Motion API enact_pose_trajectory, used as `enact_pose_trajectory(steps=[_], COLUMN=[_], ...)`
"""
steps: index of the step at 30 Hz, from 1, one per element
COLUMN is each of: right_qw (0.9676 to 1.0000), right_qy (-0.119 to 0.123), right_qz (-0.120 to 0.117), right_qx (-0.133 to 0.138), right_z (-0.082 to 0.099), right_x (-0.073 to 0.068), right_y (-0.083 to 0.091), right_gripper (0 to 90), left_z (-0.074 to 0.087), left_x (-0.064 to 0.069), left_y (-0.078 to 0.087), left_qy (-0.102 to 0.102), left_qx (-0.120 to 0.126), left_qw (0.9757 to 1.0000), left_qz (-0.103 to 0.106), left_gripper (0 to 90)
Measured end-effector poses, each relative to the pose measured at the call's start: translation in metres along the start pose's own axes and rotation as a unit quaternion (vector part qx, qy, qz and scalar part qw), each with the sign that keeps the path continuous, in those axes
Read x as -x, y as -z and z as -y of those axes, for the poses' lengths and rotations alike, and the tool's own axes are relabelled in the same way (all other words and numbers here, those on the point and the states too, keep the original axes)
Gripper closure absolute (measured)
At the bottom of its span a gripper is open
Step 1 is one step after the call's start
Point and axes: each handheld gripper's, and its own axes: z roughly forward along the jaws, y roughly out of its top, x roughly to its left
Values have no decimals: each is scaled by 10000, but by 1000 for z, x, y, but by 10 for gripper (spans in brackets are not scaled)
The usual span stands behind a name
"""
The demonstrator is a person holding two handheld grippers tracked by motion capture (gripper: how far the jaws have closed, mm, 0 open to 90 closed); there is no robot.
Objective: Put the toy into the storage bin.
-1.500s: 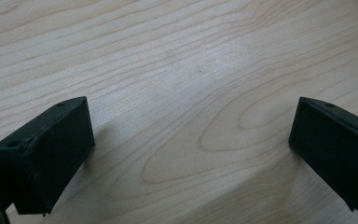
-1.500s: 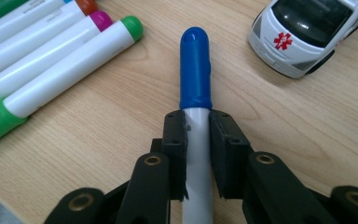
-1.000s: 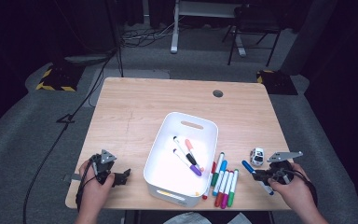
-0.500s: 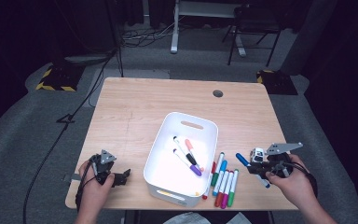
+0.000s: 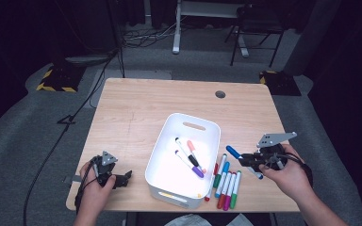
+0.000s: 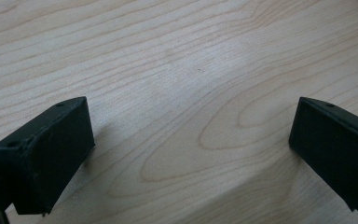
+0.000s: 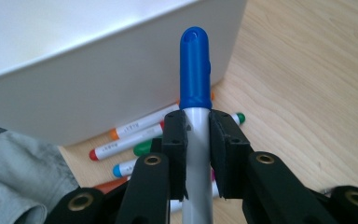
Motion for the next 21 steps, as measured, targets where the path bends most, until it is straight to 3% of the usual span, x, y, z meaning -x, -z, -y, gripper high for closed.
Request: enact_pose_trajectory(steps=[6, 21], right_qw=[9997, 9969], right_qy=[184, 731], right_qz=[-140, -289], right_qx=[123, 69], right_z=[-18, -67], right_x=[-11, -44], right_y=[-4, -22], right_gripper=[766, 766], left_z=[0, 0], left_x=[0, 0], left_y=[0, 0], left_qy=[-1, -3], left_qx=[-20, -7], left_qw=[10000, 10000], left_qz=[13, -11], left_gripper=[2, 2])
